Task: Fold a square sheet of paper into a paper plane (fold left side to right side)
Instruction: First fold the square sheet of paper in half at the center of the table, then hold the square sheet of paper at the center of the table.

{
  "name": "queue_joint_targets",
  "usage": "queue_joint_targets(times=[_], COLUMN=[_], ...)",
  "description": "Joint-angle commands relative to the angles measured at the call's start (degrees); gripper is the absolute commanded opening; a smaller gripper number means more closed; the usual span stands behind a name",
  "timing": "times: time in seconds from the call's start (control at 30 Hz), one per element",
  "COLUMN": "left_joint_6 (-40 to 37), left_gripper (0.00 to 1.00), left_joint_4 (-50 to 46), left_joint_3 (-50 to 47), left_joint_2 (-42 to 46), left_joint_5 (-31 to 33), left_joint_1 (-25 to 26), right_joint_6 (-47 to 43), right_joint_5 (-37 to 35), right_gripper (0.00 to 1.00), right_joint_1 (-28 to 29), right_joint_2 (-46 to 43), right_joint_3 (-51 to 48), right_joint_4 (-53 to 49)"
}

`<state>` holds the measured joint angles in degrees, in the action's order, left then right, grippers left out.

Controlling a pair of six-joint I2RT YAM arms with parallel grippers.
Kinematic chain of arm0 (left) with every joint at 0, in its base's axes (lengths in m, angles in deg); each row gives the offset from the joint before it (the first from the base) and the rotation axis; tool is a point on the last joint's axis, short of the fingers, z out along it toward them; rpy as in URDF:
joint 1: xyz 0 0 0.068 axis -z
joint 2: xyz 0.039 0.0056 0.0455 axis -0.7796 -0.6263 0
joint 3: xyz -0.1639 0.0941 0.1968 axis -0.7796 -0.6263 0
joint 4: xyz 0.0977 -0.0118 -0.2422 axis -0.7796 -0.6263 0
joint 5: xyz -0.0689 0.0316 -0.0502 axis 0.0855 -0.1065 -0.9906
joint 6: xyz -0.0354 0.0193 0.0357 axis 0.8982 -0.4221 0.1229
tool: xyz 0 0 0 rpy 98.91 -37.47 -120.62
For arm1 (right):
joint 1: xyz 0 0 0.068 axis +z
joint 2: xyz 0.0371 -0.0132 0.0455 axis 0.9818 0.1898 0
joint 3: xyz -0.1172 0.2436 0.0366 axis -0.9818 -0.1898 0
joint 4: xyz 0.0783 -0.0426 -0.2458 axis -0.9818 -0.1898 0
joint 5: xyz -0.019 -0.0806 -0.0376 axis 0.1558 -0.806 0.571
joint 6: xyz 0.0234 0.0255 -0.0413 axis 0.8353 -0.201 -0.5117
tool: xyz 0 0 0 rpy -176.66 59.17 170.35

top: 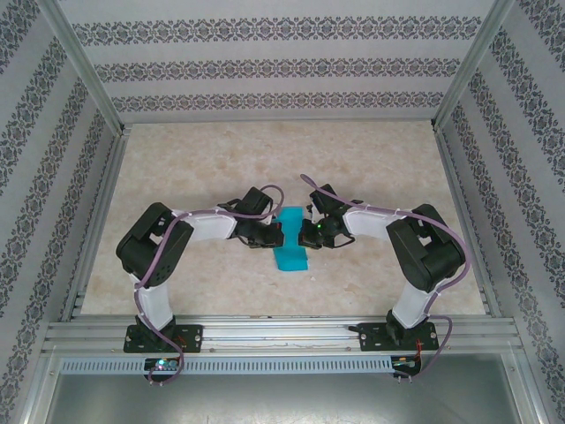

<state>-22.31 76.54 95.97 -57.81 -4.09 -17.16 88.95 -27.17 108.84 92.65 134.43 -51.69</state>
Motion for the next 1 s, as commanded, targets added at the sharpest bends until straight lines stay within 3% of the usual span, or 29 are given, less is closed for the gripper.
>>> queue_joint_targets(times=[0.0,0.23,0.43,0.7,0.97], left_joint_6=[-2.4,-5.0,-4.1,-2.3,-2.1], left_gripper=[0.02,0.01,0.00,0.00,0.00], left_joint_4=[-7.0,-7.1,-1.1,1.9,1.3], left_joint_3=[-3.9,-5.7,-5.4,-0.2,0.4], left_joint_2=[1.0,7.3,11.1,4.4,-0.2], left_joint_5=[4.2,3.6,-1.9,-4.3,-3.9], left_joint_1=[-2.7,-4.6,-3.6,1.0,1.6], right_joint_6=[-1.1,-1.3,-1.1,-1.0,-1.0], right_joint_5=[-8.2,-7.5,-7.2,-7.1,-6.8], right_gripper=[0.00,0.00,0.00,0.00,0.00], right_joint_1=[-0.4,-0.4,-0.4,-0.1,0.1], right_joint_2=[4.3,3.7,3.3,3.4,3.4], right_joint_3=[-2.9,-3.1,-2.9,-2.9,-2.7], right_joint_4=[-7.1,-7.0,-6.8,-6.7,-6.8])
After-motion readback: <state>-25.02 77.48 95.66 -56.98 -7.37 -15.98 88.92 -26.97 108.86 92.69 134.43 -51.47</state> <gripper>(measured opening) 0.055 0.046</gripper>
